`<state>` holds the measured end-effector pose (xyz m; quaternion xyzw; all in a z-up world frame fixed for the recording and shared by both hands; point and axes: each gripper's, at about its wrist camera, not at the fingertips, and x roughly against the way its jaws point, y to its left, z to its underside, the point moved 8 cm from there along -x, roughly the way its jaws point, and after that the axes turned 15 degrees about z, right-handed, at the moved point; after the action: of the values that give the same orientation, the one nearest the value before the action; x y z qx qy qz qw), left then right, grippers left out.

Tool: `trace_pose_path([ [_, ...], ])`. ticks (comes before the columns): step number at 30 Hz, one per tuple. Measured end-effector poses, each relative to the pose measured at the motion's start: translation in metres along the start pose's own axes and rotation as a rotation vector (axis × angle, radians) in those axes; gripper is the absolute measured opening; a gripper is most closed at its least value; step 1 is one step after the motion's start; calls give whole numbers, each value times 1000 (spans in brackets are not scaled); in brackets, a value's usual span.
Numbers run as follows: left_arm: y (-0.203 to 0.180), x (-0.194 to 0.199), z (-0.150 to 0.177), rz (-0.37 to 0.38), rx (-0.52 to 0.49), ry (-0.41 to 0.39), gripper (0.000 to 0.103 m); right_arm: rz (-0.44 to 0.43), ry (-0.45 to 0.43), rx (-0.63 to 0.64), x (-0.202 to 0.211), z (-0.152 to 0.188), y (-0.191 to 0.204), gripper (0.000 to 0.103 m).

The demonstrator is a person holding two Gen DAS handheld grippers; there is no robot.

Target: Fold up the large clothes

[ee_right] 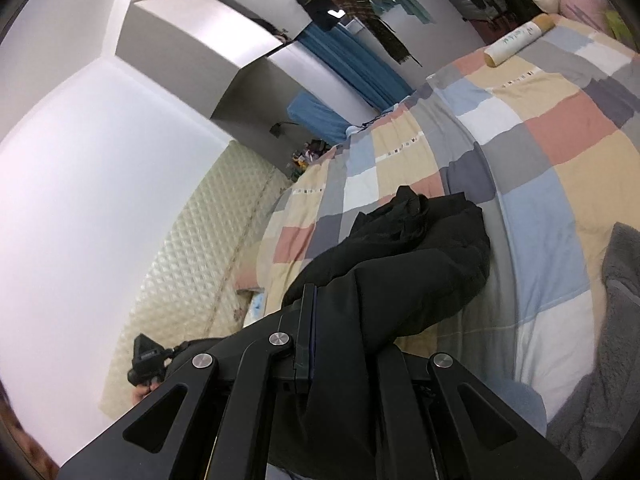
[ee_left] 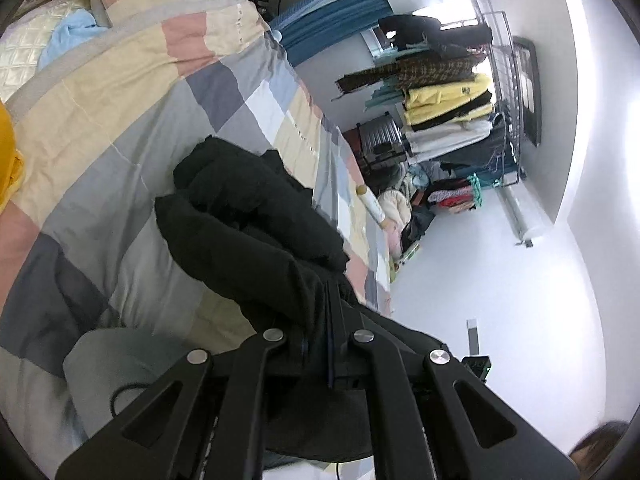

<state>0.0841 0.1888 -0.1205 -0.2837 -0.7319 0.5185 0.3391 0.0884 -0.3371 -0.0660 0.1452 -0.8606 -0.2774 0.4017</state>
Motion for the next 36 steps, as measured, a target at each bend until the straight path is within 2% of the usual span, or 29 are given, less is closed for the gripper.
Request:
trace_pose_path([
  [4,-2,-15,-21,-5,-7,-29,5,6,-1,-52,-17,-22,-9,3],
  [9,-5,-39,-54,-62,-23,-66,5,33,-13,-129,-56,-66,-23,3],
  [16,-1,-85,-112,-236,-50,-149,5,90,-30,-196,-113,-118,-35,3],
  [20,10,-118,-141,-359,-59,-172,4,167,-17,-237,-156,-141,-50,3],
  [25,31,-149,-163,-476,-72,-189,5,265,4,-272,-204,-158,-74,3],
  [30,55,-180,-182,-610,-99,-169,5,355,40,-260,-247,-163,-94,3],
  [36,107,-226,-190,-795,-121,-42,5,498,157,-222,-320,-154,-128,3],
])
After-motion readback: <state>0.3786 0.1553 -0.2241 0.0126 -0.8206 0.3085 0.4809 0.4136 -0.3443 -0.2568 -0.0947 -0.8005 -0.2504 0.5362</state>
